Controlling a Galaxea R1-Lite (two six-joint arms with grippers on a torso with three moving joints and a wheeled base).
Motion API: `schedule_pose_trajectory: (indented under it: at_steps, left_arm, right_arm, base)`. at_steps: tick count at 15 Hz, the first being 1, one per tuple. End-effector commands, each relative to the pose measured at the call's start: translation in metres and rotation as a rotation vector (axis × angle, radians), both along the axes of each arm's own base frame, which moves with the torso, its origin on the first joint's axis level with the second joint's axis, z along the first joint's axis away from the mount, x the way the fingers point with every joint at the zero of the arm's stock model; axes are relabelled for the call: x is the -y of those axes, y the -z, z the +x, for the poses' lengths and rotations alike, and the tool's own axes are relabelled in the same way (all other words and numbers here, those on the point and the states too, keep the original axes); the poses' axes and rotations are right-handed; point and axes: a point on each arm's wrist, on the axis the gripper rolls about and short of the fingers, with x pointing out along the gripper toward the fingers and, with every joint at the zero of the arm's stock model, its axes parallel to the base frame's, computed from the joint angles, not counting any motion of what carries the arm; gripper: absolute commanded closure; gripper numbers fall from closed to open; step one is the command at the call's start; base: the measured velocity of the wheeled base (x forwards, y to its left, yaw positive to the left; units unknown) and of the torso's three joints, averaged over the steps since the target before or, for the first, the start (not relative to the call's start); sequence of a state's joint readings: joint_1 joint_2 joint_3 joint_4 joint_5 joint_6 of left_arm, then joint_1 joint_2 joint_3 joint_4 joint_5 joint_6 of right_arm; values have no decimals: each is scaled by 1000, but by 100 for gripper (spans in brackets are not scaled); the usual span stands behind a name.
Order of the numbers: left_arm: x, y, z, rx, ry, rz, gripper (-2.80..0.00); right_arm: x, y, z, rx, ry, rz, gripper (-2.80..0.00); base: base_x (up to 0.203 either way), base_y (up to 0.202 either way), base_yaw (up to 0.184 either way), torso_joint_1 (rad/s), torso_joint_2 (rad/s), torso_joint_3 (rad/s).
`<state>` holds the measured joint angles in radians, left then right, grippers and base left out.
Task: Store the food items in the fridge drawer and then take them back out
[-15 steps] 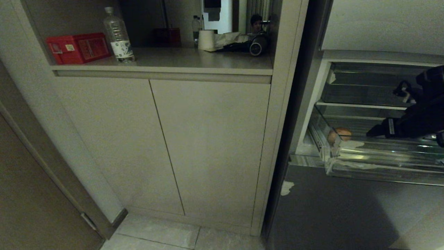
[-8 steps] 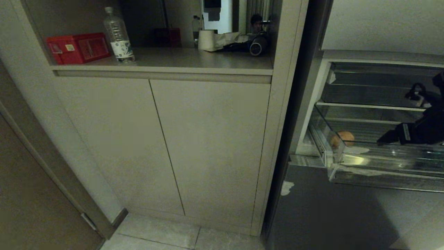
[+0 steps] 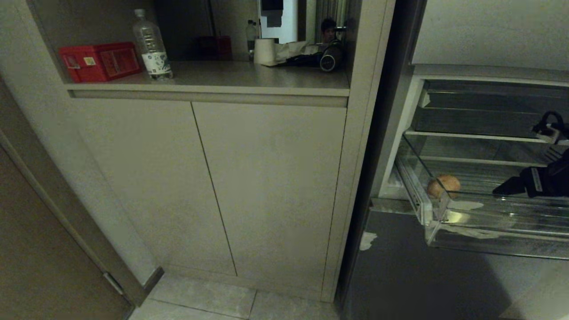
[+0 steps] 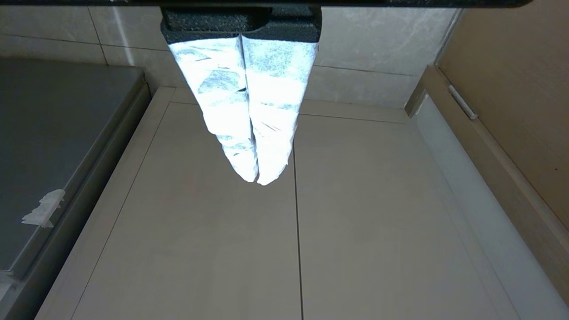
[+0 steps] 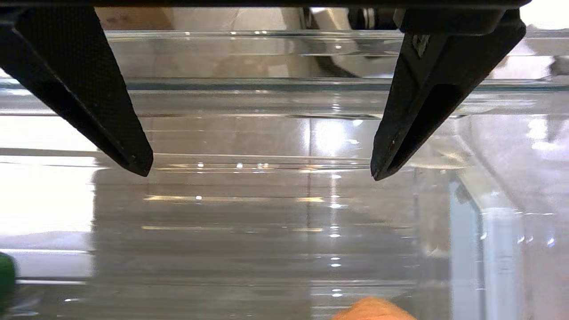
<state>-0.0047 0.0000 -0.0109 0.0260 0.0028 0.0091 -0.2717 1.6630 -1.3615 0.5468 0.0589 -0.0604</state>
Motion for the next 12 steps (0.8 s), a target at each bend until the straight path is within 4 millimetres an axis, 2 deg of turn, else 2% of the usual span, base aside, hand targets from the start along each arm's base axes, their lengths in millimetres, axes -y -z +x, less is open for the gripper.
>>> schedule_pose_trajectory:
  at_steps: [1, 5, 9, 12]
  left_arm:
    - [0, 0, 0, -2, 0, 0, 0]
    - [0, 0, 0, -2, 0, 0, 0]
    - [0, 0, 0, -2, 0, 0, 0]
    - [0, 0, 0, -2, 0, 0, 0]
  right_arm:
    - [-5, -8, -16, 27, -10, 7, -280]
    - [-7, -11, -23, 48, -12, 15, -280]
    - [-2, -8, -1, 142, 0, 10, -280]
    - [0, -2, 7, 135, 8, 38, -280]
  base:
    - [0, 0, 0, 0, 0, 0]
    - [0, 0, 0, 0, 0, 0]
    - [0, 0, 0, 0, 0, 0]
    - [0, 0, 0, 0, 0, 0]
